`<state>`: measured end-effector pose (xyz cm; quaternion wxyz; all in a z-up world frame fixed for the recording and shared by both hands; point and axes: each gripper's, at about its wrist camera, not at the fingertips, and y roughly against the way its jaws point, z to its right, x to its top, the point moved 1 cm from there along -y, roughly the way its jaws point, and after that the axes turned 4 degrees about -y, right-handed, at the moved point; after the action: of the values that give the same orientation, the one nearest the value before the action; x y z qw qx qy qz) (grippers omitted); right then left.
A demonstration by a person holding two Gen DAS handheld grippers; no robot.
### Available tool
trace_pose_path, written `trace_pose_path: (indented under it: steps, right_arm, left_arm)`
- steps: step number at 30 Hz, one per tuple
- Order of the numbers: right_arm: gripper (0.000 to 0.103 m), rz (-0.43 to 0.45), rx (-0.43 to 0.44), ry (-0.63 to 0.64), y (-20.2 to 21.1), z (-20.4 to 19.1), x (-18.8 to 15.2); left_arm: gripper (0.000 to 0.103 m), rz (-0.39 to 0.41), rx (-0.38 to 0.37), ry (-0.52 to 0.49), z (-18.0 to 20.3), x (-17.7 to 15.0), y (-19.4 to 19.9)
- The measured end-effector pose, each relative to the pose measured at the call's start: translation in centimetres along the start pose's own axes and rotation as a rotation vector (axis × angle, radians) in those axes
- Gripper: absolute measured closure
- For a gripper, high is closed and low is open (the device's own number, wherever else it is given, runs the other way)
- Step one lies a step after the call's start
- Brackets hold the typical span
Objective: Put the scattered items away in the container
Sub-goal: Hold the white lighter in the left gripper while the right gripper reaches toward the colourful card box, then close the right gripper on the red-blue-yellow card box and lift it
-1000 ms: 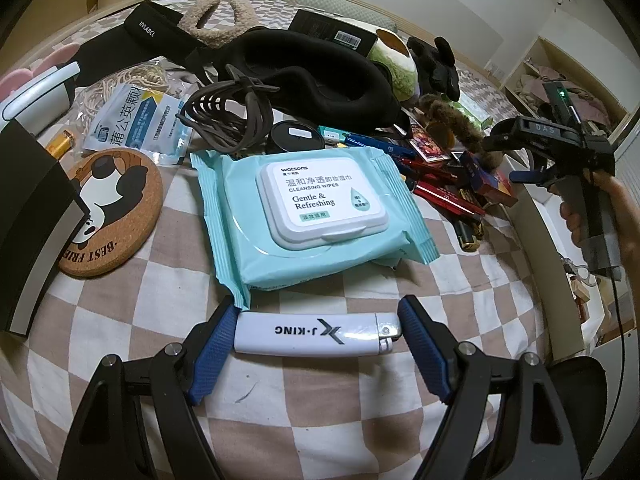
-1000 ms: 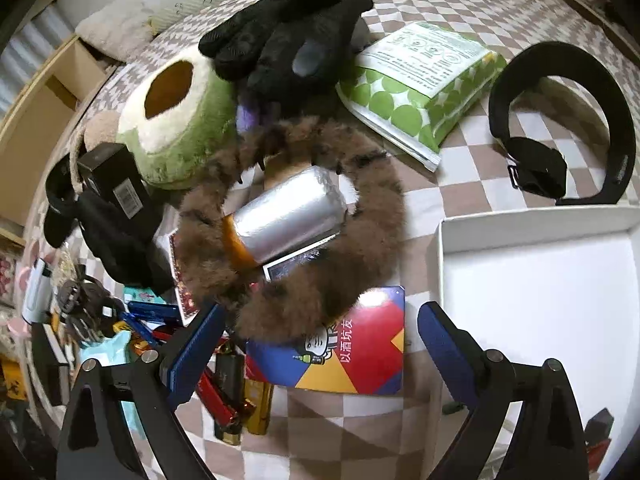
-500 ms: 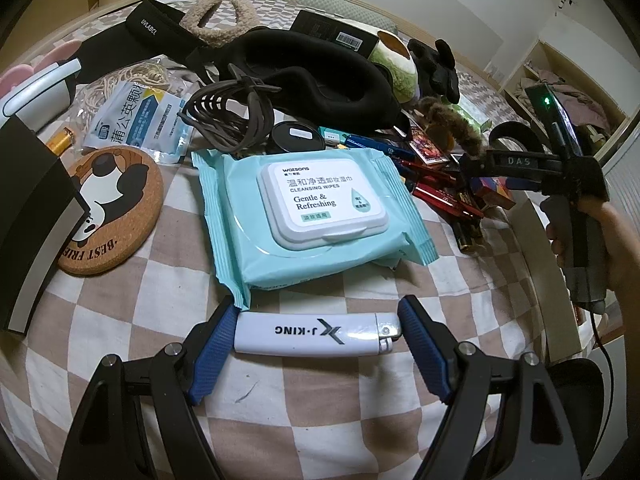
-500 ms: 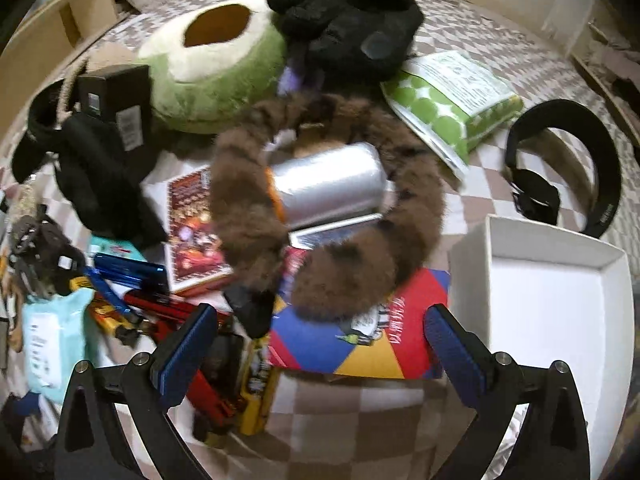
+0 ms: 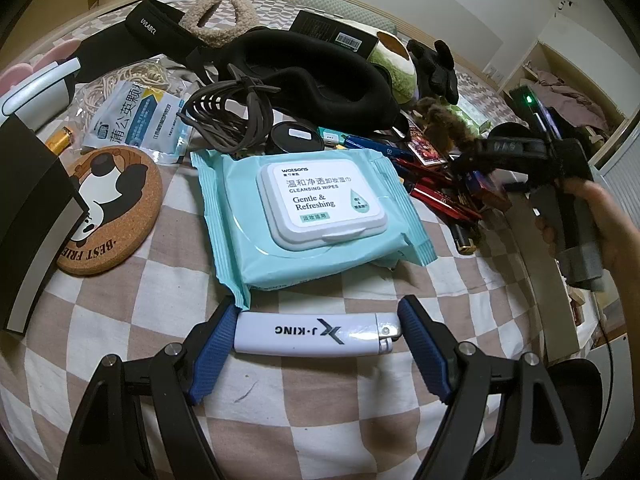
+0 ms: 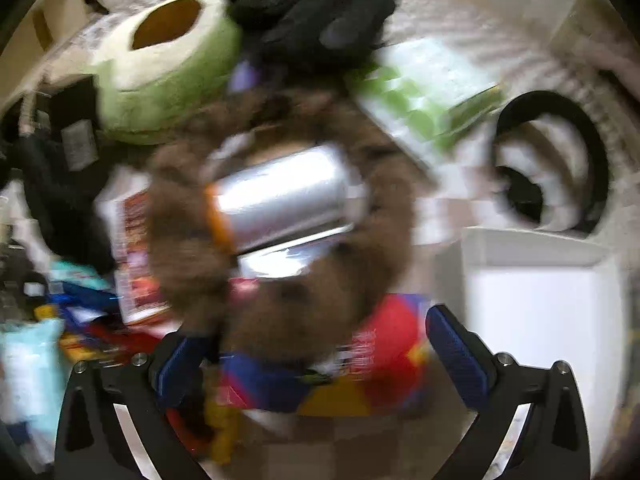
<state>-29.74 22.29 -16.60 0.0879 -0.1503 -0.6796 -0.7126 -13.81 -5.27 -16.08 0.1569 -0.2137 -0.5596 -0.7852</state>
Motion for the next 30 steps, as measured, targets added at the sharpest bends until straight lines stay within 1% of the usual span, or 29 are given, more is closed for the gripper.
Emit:
trace_pose_path:
  steps: [7, 8, 9, 10, 12, 17, 21, 24, 27, 30]
  right_arm:
    - [0.000, -0.088, 0.148, -0.033, -0.3, 0.1, -0.9]
    - [0.000, -0.087, 0.160, -0.027, -0.2, 0.0, -1.1]
    - [0.001, -0.070, 0.156, -0.012, 0.0, -0.2, -1.6]
    - [0.004, -0.055, 0.150, -0.006, 0.1, -0.2, -1.9]
    - [0.005, -0.015, 0.154, 0.001, 0.4, -0.1, -2.4]
    - [0.005, 0.020, 0.217, -0.014, 1.2, 0.6, -4.3]
    - [0.005, 0.021, 0.292, -0.054, 1.9, 1.7, -5.8]
    - [0.005, 0.011, 0.367, -0.093, 2.4, 2.6, -7.0]
    - [0.005, 0.004, 0.417, -0.107, 3.6, 2.3, -8.5]
    - [0.005, -0.017, 0.458, -0.108, 4.3, 1.4, -9.6]
  left_arm:
    - [0.022, 0.002, -0.001, -0.008, 0.2, -0.1, 0.0]
    - [0.022, 0.002, -0.006, -0.008, 0.2, -0.1, 0.1]
    - [0.022, 0.003, -0.011, -0.009, 0.3, -0.2, 0.1]
    - [0.022, 0.003, -0.016, -0.009, 0.3, -0.2, 0.1]
    - [0.022, 0.003, -0.036, 0.001, 0.3, -0.4, 0.2]
    - [0.022, 0.004, -0.044, -0.001, 0.9, -0.8, 0.3]
    - [0.023, 0.006, -0.049, -0.016, 1.7, -1.3, 0.3]
    - [0.022, 0.006, -0.045, -0.036, 2.5, -1.8, 0.3]
    - [0.023, 0.000, -0.070, -0.054, 3.5, -2.5, 0.2]
    - [0.022, -0.003, -0.048, -0.107, 5.0, -3.4, 0.1]
